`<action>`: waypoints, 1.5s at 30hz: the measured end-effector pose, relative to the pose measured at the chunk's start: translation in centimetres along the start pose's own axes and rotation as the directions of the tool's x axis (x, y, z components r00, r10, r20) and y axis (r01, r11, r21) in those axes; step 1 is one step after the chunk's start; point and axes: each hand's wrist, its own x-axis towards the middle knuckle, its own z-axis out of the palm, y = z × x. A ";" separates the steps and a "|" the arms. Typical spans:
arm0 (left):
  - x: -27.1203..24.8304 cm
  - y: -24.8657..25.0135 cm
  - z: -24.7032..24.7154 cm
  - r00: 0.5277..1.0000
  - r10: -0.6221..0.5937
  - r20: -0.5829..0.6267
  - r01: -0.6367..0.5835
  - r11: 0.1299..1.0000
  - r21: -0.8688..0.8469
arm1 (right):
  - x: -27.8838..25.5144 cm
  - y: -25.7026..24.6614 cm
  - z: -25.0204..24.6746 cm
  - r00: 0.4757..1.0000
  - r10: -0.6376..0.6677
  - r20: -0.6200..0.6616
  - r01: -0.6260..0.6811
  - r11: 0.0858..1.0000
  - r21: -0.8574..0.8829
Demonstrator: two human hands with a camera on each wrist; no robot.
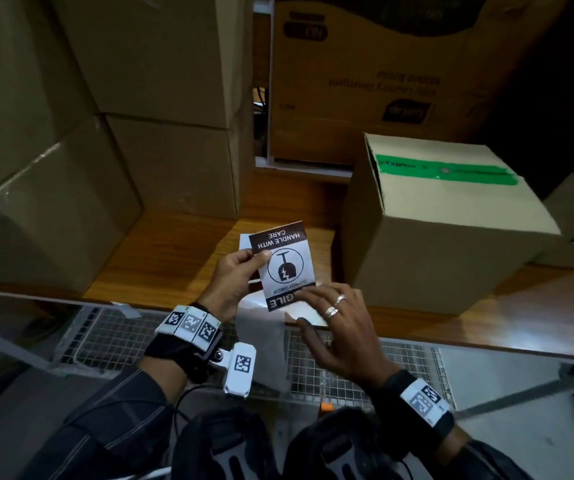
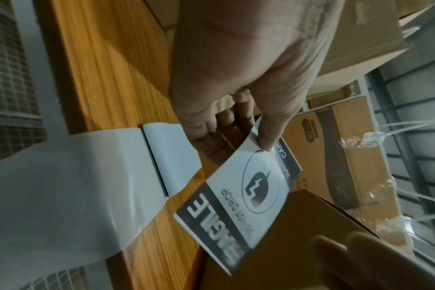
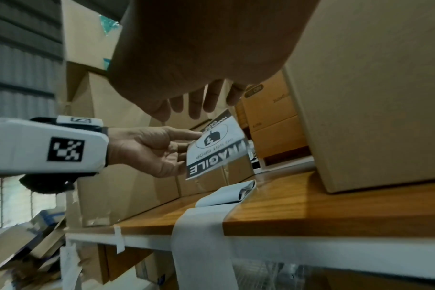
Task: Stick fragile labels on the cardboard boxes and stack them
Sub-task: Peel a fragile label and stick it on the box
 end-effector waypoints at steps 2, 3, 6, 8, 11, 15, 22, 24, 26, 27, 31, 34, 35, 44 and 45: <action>-0.6 0.2 0.3 0.998 0.055 0.044 -0.058 0.996 0.062 | -0.1 0.6 -0.8 0.984 0.143 -0.106 -0.140 0.989 0.036; -0.8 0.3 0.5 0.995 0.076 0.072 -0.082 0.994 0.078 | 0.0 0.8 -1.3 0.966 0.207 -0.152 -0.199 0.978 0.067; -1.6 0.7 1.3 0.978 0.120 0.171 -0.140 0.984 0.111 | 0.3 1.4 -2.9 0.916 0.351 -0.194 -0.318 0.931 0.181; -1.9 0.9 2.0 0.966 0.135 0.222 -0.157 0.984 0.085 | 0.4 1.5 -3.5 0.876 0.460 -0.145 -0.410 0.868 0.279; -2.1 1.0 3.1 0.958 0.142 0.248 -0.144 0.990 -0.010 | 0.3 1.1 -4.0 0.764 0.641 0.075 -0.576 0.625 0.527; -1.9 0.9 3.6 0.955 0.137 0.263 -0.112 0.988 -0.108 | -0.3 1.4 -4.3 0.701 0.693 0.167 -0.544 0.368 0.754; -1.1 0.0 2.3 0.981 0.104 0.162 -0.114 0.992 0.052 | 1.1 2.4 -7.3 0.770 0.625 0.125 -0.524 0.510 0.682; -0.6 -0.1 2.0 0.982 0.173 0.077 -0.182 0.975 0.131 | 1.6 2.8 -8.6 0.795 0.589 0.145 -0.540 0.579 0.611; 0.0 -0.1 1.6 0.923 0.383 0.033 -0.376 0.879 0.292 | 1.8 3.3 -10.0 0.842 0.511 0.172 -0.526 0.710 0.467; 0.3 -0.1 1.5 0.857 0.514 0.051 -0.491 0.781 0.386 | 1.9 3.6 -10.7 0.868 0.456 0.199 -0.497 0.784 0.371; -0.5 1.3 3.4 0.549 0.734 0.400 -0.797 0.316 0.514 | 2.3 4.4 -12.8 0.856 0.332 0.398 -0.365 0.931 0.010; -1.0 1.1 6.1 0.502 0.516 0.695 -0.860 0.211 0.464 | 2.4 4.6 -13.5 0.804 0.357 0.475 -0.341 0.932 -0.125; -1.1 0.5 6.9 0.506 0.451 0.735 -0.861 0.216 0.460 | 2.5 4.7 -13.7 0.798 0.359 0.484 -0.327 0.933 -0.154; -1.6 -3.0 13.1 0.606 0.415 0.679 -0.792 0.230 0.566 | 1.5 8.2 -16.9 0.823 0.271 0.499 -0.163 0.955 -0.249; -1.9 -3.1 13.8 0.615 0.423 0.665 -0.785 0.247 0.569 | 1.3 8.8 -17.6 0.829 0.274 0.487 -0.170 0.954 -0.249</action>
